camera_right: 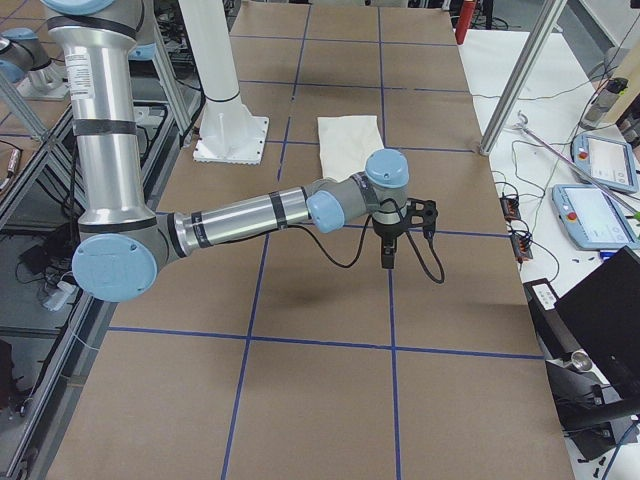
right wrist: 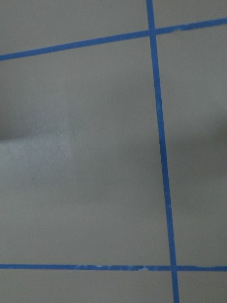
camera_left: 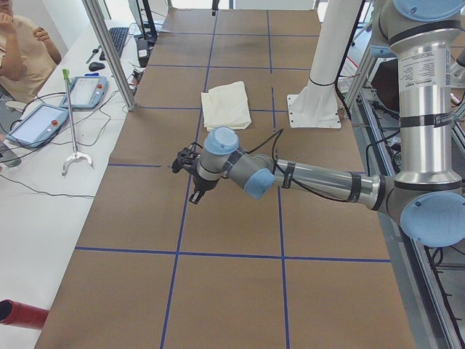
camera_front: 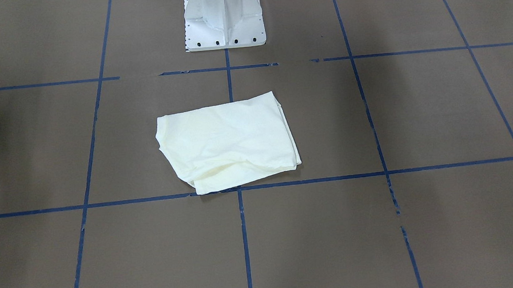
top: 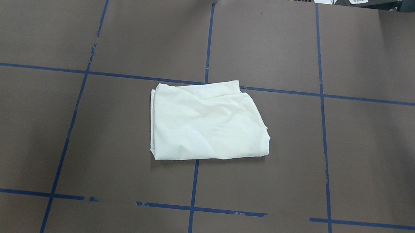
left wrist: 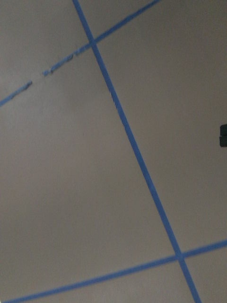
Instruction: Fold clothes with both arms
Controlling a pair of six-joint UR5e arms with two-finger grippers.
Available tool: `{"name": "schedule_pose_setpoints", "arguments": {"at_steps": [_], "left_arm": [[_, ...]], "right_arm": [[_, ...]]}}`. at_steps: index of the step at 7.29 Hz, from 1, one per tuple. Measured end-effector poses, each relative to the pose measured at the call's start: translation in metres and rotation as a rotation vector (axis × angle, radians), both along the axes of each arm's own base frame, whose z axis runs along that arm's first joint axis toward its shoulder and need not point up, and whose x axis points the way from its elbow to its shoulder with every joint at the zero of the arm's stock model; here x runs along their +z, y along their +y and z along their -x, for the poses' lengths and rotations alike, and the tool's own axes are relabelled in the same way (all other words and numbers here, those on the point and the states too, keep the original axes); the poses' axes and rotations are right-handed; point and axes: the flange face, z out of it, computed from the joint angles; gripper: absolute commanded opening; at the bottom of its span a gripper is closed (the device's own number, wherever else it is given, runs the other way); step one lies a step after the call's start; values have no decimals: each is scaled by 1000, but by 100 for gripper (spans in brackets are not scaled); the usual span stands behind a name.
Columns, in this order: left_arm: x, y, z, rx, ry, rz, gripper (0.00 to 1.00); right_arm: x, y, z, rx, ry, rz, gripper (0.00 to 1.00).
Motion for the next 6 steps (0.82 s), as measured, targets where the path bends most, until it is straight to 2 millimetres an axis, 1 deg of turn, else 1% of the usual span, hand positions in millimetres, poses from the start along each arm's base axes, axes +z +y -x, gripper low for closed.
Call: {"name": "schedule_pose_setpoints", "arguments": {"at_steps": [1,2,3,4,5,6], "left_arm": [[1,2,17,6,23,99,100],[9,23,22,25,72,172,100],[29,42,22,34,94,235,100],[49,52,21,39,104,279,100],[55,54,21,43,112,272,100],[53,53,20,45,117,237,100]], "right_arm": [[6,10,-16,-83,33,-1,100],[14,25,-23,-150,51,17,100],[22,38,-26,-184,57,33,100],[28,46,-25,-203,60,39,100],[30,49,-19,-217,61,42,100],[31,51,-11,-234,61,42,100]]}}
